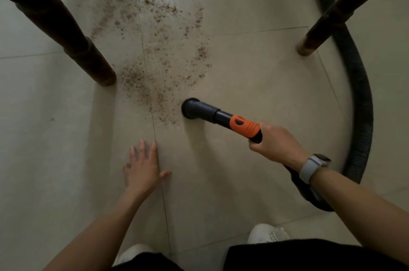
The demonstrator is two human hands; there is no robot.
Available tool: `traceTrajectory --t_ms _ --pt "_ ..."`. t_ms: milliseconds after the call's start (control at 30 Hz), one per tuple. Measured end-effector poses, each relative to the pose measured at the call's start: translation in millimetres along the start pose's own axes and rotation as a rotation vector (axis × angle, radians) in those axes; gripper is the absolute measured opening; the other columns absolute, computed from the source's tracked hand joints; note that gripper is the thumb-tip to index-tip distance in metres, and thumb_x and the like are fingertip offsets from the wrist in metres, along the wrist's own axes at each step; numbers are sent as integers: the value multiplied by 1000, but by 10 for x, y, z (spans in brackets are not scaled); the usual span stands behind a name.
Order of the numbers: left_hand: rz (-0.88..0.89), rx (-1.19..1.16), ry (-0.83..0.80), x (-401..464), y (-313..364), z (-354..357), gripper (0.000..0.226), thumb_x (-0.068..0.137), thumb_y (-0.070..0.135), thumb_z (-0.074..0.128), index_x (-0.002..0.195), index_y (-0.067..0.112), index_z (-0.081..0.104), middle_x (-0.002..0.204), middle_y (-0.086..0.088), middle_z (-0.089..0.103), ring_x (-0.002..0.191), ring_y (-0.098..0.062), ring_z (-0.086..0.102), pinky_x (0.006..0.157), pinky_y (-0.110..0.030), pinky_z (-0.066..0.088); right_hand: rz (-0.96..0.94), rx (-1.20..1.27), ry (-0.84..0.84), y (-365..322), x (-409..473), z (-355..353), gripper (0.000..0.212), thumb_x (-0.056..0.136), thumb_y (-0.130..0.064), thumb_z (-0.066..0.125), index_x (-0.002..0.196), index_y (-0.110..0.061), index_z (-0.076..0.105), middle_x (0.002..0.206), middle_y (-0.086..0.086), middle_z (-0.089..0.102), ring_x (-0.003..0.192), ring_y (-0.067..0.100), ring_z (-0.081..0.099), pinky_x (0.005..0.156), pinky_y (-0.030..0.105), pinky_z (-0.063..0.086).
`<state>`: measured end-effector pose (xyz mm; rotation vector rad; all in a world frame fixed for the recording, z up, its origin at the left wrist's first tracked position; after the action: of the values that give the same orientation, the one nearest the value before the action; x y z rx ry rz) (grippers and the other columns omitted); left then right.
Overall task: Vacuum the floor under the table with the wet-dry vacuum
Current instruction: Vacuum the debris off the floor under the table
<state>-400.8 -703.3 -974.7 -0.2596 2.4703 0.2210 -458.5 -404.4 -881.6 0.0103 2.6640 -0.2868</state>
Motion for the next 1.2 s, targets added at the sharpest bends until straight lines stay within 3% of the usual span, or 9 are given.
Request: traceTrajectory --t_ms 233,567,833,1200 --pt "2 37 9 -9 -25 -2 94 82 61 56 150 29 0 158 -3 -10 145 -30 -4 110 -51 23 23 38 -47 78 -161 45 22 80 -28 62 87 -18 43 80 9 60 73 32 55 59 32 39" --pt "4 12 -3 -7 -30 -7 93 83 58 58 150 28 1 158 -3 -10 145 -32 -5 110 -54 22 -99 19 -219 208 -633 142 20 79 -23 61 88 -21 44 77 5 60 70 26 55 58 29 35" --pt "21 14 35 -3 -132 0 89 86 44 61 151 25 4 159 2 -7 145 -25 -2 110 -50 24 -212 -81 -114 -94 -515 312 24 79 -32 56 98 -18 51 89 12 67 85 37 62 61 34 42" --pt "-2 -28 61 -63 -233 36 91 84 44 63 151 22 6 159 -2 -6 146 -27 -1 113 -46 20 -33 -55 42 -188 -217 155 28 81 -33 58 104 -18 53 97 13 67 89 36 62 65 33 41"
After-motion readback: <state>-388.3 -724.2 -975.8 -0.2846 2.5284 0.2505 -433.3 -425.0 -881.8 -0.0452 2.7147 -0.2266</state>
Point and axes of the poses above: each hand's wrist, its own x-axis towards the middle knuckle, its own z-axis out of the palm, y = z × x, the point moved 1 cm from there along x, towards the middle knuckle
